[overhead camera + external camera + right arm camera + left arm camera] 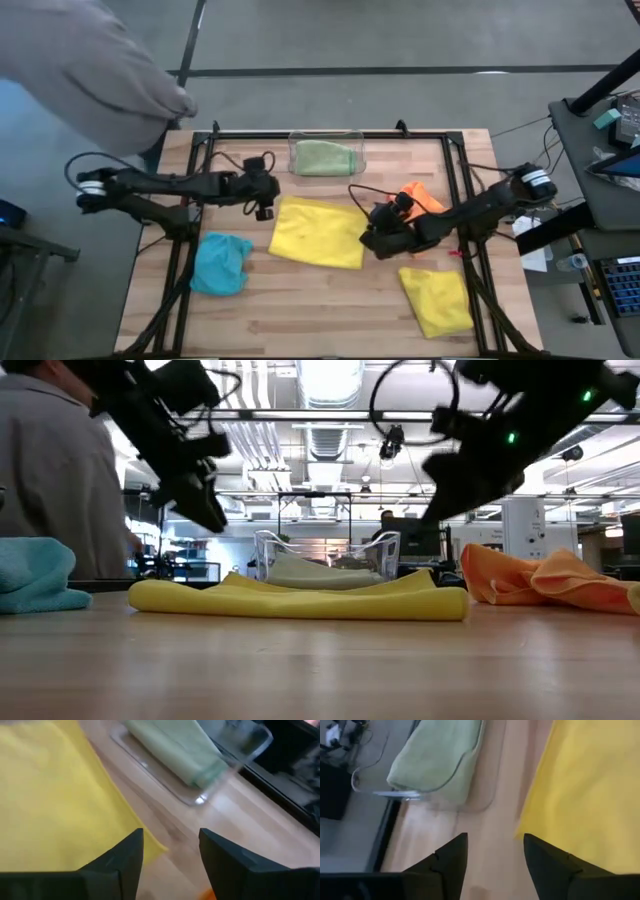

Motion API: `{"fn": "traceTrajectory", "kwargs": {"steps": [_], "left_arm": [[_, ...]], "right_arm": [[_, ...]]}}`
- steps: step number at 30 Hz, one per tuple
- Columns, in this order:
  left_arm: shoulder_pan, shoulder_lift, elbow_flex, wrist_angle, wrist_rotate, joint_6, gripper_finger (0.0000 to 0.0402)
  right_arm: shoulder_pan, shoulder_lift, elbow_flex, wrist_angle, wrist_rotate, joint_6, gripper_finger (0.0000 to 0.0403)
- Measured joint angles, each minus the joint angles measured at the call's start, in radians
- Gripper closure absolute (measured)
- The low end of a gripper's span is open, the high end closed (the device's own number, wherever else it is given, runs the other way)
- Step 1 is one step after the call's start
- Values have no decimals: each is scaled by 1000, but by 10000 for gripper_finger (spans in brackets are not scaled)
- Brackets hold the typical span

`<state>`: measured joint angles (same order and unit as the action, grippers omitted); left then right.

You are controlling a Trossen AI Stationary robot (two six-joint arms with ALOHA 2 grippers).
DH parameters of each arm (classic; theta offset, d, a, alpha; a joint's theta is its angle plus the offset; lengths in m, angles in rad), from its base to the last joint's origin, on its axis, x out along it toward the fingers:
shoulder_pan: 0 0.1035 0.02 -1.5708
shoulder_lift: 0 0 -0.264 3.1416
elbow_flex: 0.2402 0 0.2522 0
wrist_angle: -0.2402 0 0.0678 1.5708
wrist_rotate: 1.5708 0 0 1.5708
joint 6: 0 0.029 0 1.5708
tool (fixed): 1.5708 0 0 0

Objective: Fold microfiber towels
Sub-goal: Fold the top yellow microfiber cloth

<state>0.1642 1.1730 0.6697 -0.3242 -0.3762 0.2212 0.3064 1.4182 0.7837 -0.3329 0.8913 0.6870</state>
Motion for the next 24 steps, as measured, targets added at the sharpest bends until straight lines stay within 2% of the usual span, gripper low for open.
{"fn": "traceTrajectory", "kwargs": {"steps": [3, 6, 11, 16, 20, 24], "left_arm": [[-64, -51, -7, 35, 1, -143, 224], [-154, -70, -19, 182, 3, -208, 224], [-326, -74, -41, 391, 8, -215, 224], [-450, -36, -42, 614, 9, -196, 224], [-492, 38, -40, 838, 15, -159, 224], [-494, 124, -28, 920, 37, -158, 224]], "right_arm": [[37, -19, 0, 94, -1, -85, 233], [89, -26, 0, 209, -6, -190, 243], [226, -25, 0, 320, -29, -282, 248], [373, -16, 0, 325, -27, -209, 248], [471, 23, 0, 381, 24, -174, 248], [525, 65, 0, 461, 70, -232, 248]]}}
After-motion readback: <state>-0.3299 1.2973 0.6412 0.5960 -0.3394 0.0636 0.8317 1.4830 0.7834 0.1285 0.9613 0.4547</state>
